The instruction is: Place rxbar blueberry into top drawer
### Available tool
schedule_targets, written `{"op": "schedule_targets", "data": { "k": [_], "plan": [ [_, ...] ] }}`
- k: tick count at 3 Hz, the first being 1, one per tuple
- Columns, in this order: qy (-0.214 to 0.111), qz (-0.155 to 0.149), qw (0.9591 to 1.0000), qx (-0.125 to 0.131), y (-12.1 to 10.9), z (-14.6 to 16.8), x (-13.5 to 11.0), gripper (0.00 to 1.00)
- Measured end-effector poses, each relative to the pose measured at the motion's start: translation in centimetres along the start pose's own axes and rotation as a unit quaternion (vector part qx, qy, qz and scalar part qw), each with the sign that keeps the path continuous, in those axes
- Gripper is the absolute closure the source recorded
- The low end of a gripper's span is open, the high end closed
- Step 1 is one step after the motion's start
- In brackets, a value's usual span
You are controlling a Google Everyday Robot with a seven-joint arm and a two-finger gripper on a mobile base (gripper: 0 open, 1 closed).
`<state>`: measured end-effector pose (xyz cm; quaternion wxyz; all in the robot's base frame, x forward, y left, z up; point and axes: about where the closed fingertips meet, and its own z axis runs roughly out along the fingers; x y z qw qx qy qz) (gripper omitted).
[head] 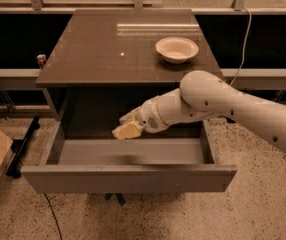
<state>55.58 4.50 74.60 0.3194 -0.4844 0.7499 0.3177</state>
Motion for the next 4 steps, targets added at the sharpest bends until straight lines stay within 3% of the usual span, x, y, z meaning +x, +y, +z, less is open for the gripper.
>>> {"op": "schedule_targets", "data": {
  "k": [1, 3, 4],
  "plan": [
    [0.002, 0.021, 0.9998, 0.001, -0.8, 1.5, 2.6, 1.0],
    [0.016, 0.053, 0.9983, -0.019, -3.0, 4.1, 6.1, 0.59],
    [0.016, 0.052, 0.9983, -0.02, -2.9, 4.2, 6.0, 0.37]
  ]
}}
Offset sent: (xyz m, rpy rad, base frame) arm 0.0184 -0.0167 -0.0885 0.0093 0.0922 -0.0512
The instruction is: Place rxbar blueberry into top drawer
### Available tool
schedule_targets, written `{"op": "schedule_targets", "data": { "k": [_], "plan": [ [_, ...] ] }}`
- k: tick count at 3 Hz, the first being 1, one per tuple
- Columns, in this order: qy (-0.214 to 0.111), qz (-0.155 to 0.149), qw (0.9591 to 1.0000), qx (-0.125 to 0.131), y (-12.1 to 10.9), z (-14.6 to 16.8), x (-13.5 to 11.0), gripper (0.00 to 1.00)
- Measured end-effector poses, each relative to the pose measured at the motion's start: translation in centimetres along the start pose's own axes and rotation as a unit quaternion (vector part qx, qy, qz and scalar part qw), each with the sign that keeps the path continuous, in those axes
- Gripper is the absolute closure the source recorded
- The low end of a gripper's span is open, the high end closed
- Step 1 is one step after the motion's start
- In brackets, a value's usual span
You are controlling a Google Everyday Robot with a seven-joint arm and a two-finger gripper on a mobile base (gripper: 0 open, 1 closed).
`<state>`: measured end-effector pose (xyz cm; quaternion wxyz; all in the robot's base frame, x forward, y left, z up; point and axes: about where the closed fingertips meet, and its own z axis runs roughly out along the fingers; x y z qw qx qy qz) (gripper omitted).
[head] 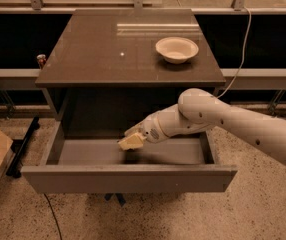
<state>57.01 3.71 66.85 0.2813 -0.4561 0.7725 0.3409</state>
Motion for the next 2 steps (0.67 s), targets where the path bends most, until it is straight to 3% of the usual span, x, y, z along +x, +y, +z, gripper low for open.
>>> {"op": "schedule_targets", "data": {
  "k": [1, 2],
  "plan": [
    [0.001, -0.001, 1.0, -0.003, 0.16, 0.25, -0.01, 0.05],
    [0.001, -0.001, 1.0, -0.003, 0.21, 0.32, -0.01, 0.0]
  ]
}}
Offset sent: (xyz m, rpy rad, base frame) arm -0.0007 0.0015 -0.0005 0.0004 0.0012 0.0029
